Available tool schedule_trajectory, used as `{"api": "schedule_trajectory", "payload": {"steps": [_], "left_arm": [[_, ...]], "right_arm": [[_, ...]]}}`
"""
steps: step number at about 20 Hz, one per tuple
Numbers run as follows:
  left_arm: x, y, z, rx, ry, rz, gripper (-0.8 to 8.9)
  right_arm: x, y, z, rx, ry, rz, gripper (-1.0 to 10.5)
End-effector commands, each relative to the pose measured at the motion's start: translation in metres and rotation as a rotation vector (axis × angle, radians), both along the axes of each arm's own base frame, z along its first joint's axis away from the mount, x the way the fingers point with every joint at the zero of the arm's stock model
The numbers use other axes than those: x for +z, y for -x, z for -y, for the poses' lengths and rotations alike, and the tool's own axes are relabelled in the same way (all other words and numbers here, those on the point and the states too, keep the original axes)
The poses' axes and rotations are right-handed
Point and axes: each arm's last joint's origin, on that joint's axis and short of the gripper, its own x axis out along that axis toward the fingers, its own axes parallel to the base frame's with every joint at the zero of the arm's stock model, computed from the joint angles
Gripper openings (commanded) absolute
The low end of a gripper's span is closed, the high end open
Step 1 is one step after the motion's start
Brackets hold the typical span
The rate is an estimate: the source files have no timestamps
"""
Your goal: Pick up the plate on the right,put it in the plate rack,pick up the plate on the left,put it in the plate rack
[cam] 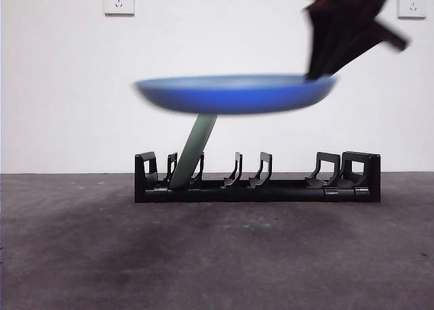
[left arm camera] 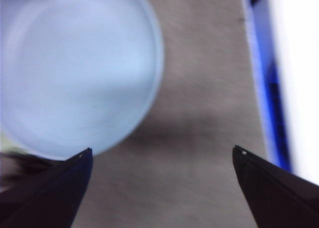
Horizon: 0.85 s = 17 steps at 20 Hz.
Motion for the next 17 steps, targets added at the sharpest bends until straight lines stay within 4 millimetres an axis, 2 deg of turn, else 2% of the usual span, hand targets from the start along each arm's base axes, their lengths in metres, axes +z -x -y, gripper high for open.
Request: {"api": "schedule_trajectory", "payload": {"steps": [1,4,7,8,13,15,17], "left_arm": [[-0.001,-0.004,0.016,-0.095,-0.029,0.141,4.73],[-0.007,-0.008,0.037,-0.186,-0.054,0.199,4.71],[-0.019,-0.013,0.052,-0.217,-0.094,0.193,4.62],[-0.02,-0.014,0.054,-0.216,-0.094,0.192,4.38],[-0.021,-0.013,0.057,-0.224,-0.092,0.192,1.62],[-0.021,-0.012,0.057,-0.229,-0.091,0.192,1.15],[-0.021,-0.012,0.057,-0.228,-0.09,0.191,1.16]], "right_arm": [[0.011,0.012,0.018,0.025,-0.037,-0.013,-0.1],[0.025,0.025,0.036,0.008,-0.081,-0.012,-0.1],[0.029,0.031,0.043,0.009,-0.092,-0.019,-0.1],[0.029,0.031,0.044,0.01,-0.089,-0.023,-0.1],[0.028,0.032,0.045,0.014,-0.087,-0.029,-0.1],[0.028,0.032,0.045,0.016,-0.087,-0.028,-0.1],[0.028,0.032,0.045,0.017,-0.087,-0.029,-0.1]]}}
